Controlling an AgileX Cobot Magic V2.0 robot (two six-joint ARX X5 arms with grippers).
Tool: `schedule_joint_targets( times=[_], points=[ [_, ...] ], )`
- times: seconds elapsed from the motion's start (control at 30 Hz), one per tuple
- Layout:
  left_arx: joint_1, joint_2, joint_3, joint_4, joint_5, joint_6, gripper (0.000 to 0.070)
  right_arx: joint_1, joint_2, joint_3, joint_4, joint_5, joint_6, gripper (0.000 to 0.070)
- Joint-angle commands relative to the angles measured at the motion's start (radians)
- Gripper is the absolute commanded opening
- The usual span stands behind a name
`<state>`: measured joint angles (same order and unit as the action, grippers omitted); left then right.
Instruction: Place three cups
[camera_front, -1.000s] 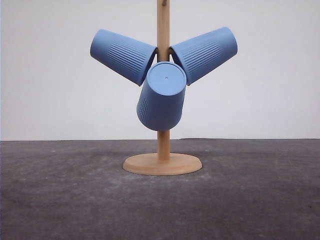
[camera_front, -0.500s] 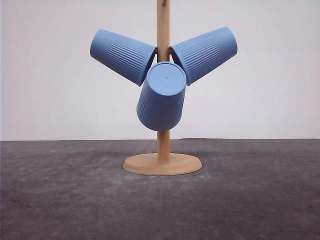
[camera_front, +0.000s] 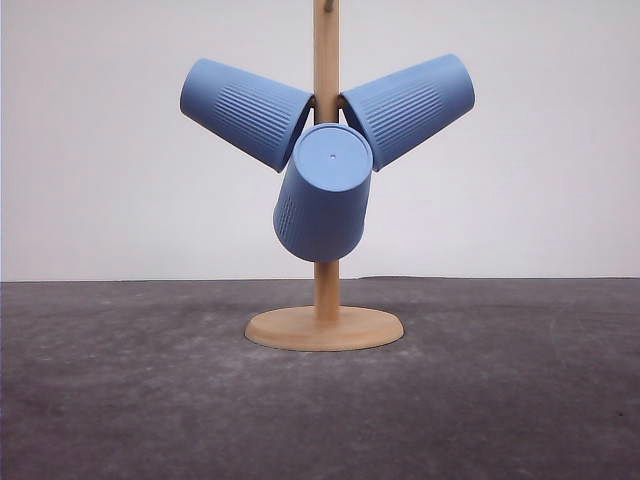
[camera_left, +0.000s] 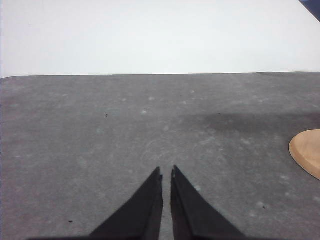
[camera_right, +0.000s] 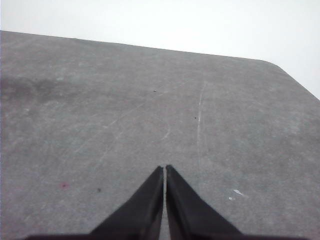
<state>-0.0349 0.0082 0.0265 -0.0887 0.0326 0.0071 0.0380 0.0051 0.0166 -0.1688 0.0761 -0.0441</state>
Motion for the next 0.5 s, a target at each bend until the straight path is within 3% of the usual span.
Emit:
schedule_joint_targets(
  times=[0.0,0.47],
  points=[
    [0.002,0.000,-0.013,0.007,0.002,-0.004,0.0016,-0.002,-0.002,-0.004,0.011,0.004,0.014,0.0005],
    [0.002,0.000,-0.013,0.007,0.002,-0.004,0.0016,-0.002,-0.002,-0.004,0.011,0.004,0.014,0.0005]
  ],
)
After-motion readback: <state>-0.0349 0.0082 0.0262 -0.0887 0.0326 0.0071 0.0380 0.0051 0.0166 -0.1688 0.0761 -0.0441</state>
